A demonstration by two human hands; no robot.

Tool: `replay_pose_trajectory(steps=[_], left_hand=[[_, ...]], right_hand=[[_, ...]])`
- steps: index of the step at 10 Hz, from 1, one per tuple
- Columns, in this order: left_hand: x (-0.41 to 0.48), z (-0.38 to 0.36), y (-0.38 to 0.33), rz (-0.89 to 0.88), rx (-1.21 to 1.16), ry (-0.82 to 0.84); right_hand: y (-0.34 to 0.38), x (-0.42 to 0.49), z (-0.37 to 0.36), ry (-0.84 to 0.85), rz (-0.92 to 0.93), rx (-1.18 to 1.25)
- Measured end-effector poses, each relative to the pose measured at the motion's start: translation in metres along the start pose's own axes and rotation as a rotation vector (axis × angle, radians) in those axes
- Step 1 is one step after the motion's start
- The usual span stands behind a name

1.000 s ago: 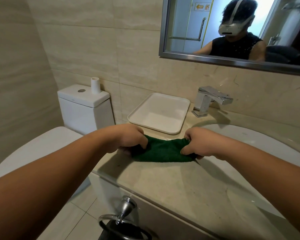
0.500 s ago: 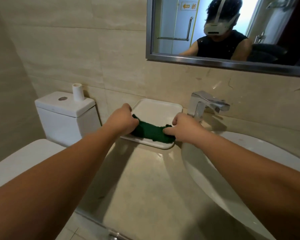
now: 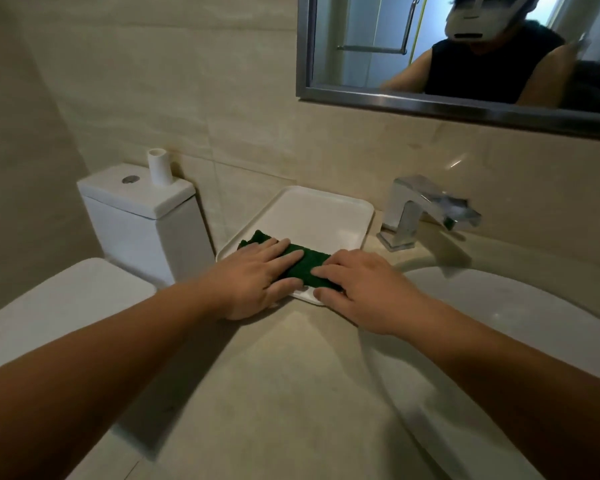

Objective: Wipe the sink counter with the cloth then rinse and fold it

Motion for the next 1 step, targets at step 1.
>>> replay_pose_trajectory(steps=[1], left_hand=[[-0.0152, 0.0208, -0.0079, 0.086, -0.218, -0.139]], right_hand=[[-0.0138, 0.0014, 0.0265, 0.056, -0.057, 0.249]])
Point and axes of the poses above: each hand's wrist, its own x-axis towards the middle knuckle, its own z-axis out of the back of the hand, y = z × x, the point moved 2 cm from there along x, towards the middle knuckle
